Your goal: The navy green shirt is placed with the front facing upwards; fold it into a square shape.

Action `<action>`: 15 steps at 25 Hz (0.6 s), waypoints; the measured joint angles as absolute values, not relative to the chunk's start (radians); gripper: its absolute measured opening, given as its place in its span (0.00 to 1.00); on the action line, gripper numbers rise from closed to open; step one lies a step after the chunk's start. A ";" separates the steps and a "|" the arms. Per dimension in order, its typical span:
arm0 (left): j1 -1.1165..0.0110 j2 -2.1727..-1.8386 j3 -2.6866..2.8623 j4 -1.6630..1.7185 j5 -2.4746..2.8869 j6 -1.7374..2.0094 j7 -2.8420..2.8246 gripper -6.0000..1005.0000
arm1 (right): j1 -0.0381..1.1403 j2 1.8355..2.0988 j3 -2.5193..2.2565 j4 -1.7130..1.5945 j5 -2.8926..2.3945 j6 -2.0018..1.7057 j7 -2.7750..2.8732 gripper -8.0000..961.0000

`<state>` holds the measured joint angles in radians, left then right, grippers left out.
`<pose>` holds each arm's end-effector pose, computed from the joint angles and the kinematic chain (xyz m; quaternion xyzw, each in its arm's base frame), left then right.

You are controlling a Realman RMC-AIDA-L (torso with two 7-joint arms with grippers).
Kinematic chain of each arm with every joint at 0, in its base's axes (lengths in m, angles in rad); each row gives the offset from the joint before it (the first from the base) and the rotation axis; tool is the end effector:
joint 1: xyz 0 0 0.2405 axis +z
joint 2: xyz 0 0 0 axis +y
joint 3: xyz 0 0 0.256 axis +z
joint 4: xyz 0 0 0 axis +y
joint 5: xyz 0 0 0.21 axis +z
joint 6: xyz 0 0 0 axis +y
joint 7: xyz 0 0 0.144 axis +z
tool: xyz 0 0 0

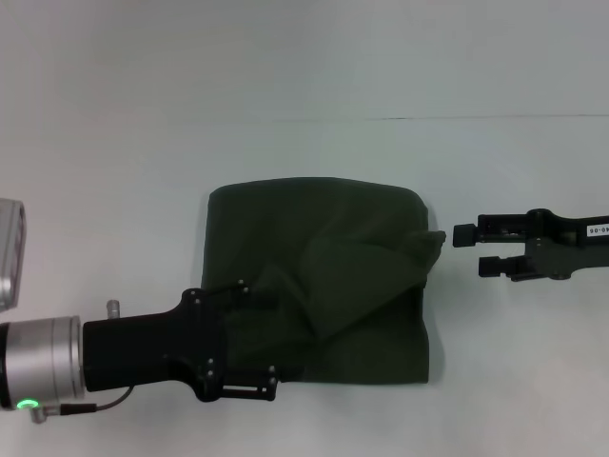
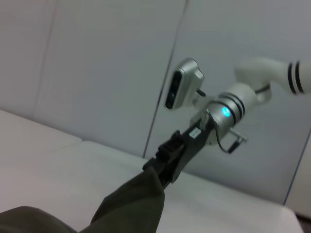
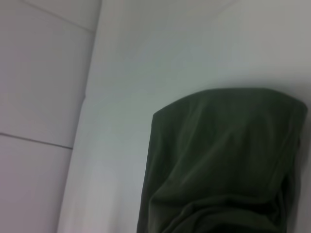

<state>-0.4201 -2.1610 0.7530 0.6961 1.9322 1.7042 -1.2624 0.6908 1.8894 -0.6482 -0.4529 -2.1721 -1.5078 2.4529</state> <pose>-0.2514 0.2816 -0.0266 -0.9360 -0.1695 -0.3001 0.0714 0.2758 0.3684 0.0367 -0.7199 0.6685 0.1839 0.0309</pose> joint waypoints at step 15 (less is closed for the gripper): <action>-0.414 -2.160 0.738 0.723 1.953 1.678 -1.160 0.95 | 0.683 1.932 -0.570 -0.345 -2.096 -1.412 2.572 0.95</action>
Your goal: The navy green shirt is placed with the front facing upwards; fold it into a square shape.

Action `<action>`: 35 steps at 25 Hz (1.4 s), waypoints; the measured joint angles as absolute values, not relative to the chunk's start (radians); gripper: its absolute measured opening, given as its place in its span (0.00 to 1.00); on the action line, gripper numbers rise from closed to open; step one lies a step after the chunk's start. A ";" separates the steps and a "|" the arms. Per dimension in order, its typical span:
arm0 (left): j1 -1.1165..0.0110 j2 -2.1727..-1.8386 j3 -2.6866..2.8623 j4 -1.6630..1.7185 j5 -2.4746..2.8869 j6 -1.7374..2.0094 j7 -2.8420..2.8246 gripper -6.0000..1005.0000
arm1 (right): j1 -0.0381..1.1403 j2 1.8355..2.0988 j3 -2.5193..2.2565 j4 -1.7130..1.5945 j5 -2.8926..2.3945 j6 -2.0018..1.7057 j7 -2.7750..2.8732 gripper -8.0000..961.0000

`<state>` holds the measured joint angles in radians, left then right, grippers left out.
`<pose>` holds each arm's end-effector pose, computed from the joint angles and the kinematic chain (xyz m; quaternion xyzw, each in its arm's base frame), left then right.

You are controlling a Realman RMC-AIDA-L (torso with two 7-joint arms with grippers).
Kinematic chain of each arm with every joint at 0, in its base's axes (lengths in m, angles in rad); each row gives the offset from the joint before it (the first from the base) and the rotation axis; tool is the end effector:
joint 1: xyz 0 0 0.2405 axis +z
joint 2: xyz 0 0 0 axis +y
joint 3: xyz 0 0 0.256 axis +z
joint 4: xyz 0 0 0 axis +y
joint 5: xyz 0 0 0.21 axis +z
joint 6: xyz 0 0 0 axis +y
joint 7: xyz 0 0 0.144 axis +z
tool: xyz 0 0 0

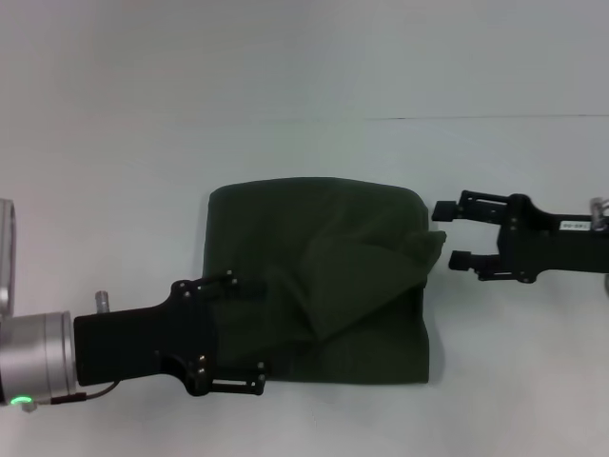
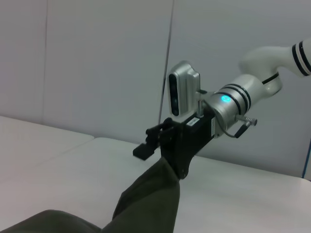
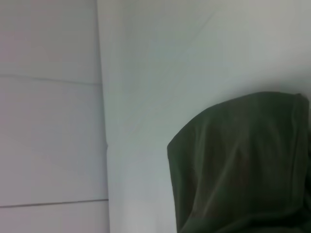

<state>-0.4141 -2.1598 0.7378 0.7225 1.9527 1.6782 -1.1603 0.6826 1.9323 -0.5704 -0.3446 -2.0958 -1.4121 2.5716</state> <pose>-0.2572 0.2855 -0.0222 -0.9467 -0.1215 -0.2787 0.1062 0.2774 0.3671 0.0109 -0.6141 0.7463 0.2568 0.0065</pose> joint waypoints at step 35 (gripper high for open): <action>-0.407 -2.156 0.709 0.711 1.946 1.665 -1.117 0.95 | 0.679 2.024 -0.524 -0.321 -2.092 -1.351 2.593 0.95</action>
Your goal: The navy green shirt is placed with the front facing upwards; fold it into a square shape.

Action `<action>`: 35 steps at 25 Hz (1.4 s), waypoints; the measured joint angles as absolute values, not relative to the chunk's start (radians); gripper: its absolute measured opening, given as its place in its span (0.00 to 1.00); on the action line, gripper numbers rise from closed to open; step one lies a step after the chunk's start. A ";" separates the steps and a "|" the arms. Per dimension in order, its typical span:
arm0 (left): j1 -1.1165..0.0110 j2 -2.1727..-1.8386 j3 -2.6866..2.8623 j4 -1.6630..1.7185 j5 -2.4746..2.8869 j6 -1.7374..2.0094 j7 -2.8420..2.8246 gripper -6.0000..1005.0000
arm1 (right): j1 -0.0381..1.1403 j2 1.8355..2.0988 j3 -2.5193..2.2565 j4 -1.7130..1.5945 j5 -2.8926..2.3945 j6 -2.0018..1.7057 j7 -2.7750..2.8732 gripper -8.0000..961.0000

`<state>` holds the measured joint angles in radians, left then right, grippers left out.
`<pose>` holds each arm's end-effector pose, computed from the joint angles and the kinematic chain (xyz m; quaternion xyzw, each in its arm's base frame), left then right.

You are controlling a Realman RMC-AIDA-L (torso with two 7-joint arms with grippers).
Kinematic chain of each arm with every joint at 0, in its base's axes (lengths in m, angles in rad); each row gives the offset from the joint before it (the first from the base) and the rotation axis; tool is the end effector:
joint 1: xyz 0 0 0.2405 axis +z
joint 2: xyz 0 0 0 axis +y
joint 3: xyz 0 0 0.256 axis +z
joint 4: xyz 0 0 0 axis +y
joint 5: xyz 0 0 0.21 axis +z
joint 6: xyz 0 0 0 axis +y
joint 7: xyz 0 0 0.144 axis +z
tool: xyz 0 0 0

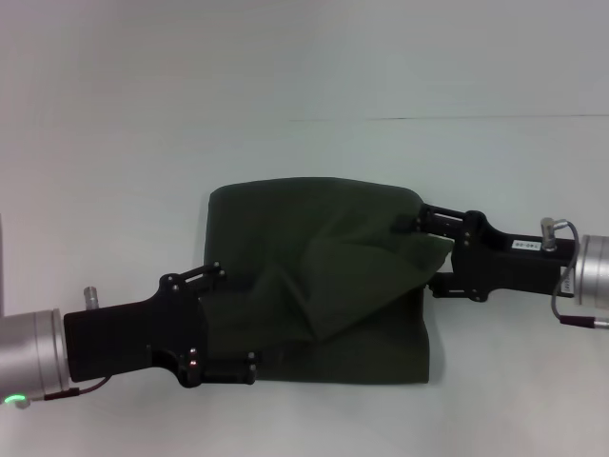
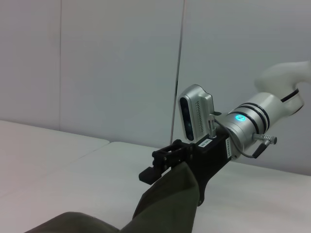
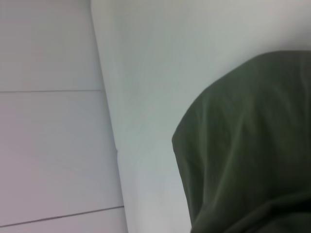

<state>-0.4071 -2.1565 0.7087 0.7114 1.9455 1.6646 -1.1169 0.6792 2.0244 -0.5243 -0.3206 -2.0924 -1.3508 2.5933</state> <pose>-0.2631 0.2865 -0.0186 -0.9438 -0.1150 -0.2808 0.1308 0.2675 0.3577 -0.0291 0.5709 -0.7721 -0.2785 0.0174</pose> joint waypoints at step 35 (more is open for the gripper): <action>-0.406 -2.161 0.660 0.697 1.944 1.656 -1.124 0.95 | 0.694 2.068 -0.526 -0.359 -2.078 -1.261 2.395 0.05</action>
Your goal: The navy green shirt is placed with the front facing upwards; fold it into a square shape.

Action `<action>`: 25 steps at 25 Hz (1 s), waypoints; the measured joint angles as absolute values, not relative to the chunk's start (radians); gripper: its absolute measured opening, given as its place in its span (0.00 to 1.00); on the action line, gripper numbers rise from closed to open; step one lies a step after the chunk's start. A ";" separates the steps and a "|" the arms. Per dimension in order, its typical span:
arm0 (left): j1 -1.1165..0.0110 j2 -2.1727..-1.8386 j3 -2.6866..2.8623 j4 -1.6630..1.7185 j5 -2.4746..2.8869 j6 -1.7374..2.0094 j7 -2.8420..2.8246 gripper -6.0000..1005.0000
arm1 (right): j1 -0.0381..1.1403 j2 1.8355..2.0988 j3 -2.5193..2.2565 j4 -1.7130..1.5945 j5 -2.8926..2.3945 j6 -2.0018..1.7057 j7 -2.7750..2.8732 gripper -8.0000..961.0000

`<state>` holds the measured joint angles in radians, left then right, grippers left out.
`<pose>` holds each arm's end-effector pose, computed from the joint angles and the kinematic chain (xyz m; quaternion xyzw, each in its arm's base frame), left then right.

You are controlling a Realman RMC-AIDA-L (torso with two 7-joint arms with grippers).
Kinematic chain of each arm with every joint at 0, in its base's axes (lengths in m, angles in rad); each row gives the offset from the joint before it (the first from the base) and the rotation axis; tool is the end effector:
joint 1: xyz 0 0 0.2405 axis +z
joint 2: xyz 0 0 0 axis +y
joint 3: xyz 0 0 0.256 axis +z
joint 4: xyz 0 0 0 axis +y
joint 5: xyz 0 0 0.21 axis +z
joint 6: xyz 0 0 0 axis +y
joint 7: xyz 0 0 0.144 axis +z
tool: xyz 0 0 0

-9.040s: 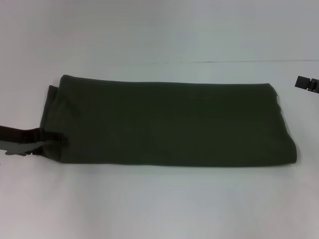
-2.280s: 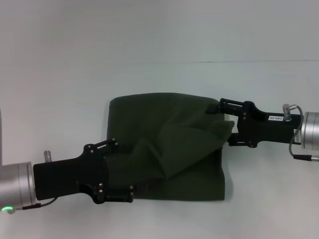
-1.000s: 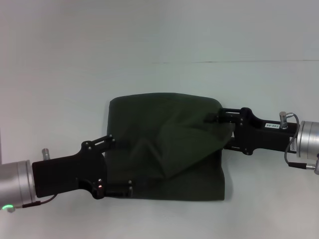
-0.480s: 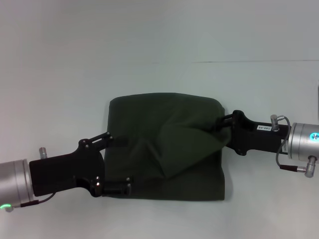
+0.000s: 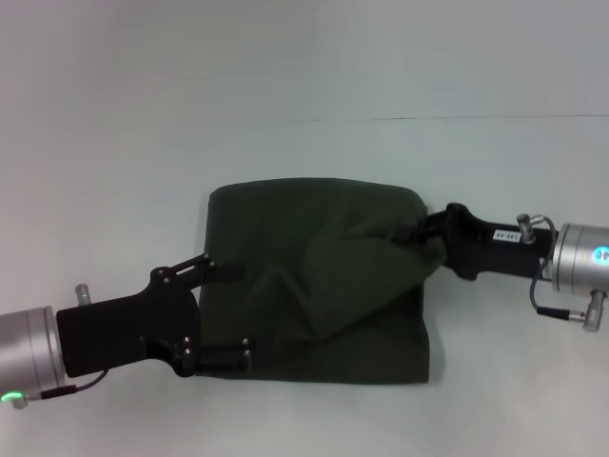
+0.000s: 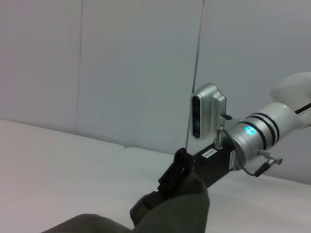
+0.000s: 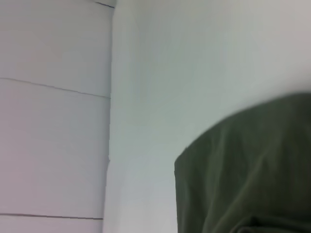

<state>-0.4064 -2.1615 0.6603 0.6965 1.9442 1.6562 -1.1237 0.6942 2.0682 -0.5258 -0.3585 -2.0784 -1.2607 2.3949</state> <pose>-0.2670 0.2877 -0.0164 -0.9350 -0.1345 -0.2923 0.1488 0.2608 0.3694 -0.0389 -0.6416 0.7091 0.2892 0.0433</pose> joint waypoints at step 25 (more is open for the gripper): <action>-0.408 -2.160 0.606 0.591 1.887 1.665 -1.179 0.94 | 0.734 2.007 -0.714 -0.542 -2.087 -1.380 2.119 0.05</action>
